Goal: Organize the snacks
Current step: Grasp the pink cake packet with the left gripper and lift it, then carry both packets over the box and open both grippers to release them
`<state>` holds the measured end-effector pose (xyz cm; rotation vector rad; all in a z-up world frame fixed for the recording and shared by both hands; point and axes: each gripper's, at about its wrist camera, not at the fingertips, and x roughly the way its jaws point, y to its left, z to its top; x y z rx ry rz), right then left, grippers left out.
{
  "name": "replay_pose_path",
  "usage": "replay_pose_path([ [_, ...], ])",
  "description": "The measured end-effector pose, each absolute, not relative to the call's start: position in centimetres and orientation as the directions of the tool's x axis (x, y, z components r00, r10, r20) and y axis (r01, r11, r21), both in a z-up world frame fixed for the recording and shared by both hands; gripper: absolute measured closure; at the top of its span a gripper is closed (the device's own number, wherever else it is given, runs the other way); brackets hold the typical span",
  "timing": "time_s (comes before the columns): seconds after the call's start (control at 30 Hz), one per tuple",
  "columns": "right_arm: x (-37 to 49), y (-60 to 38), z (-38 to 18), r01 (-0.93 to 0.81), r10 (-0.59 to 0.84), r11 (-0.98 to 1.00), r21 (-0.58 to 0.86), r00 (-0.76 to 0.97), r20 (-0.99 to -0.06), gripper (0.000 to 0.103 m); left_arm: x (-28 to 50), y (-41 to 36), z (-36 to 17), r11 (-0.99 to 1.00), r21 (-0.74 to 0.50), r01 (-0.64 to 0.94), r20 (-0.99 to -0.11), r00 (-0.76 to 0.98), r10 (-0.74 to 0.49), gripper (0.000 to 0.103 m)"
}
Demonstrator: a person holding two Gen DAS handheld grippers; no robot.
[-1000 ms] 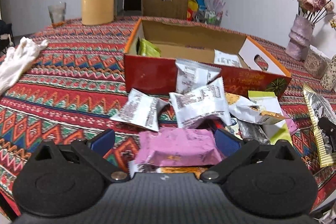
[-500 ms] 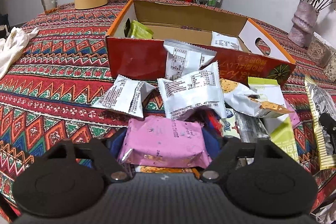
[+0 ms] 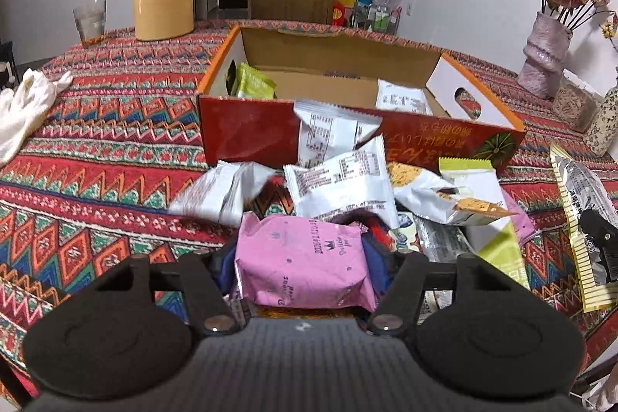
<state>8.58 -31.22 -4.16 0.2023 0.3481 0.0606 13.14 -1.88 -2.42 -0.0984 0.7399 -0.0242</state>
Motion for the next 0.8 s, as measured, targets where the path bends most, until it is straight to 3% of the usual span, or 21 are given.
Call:
replay_pose_path([
  [0.47,9.1,-29.1,-0.3,-0.059,0.109,0.979,0.196,0.96,-0.257,0.08,13.1,-1.4,1.7,0.995,-0.098,-0.001,-0.555,0.83,-0.054,0.039],
  [0.8,14.5,-26.9,2.4,-0.094,0.137,0.978,0.188,0.963,-0.23,0.08,17.0,-1.4,4.3,0.996,-0.094,0.0,-0.502,0.864,-0.048,0.039],
])
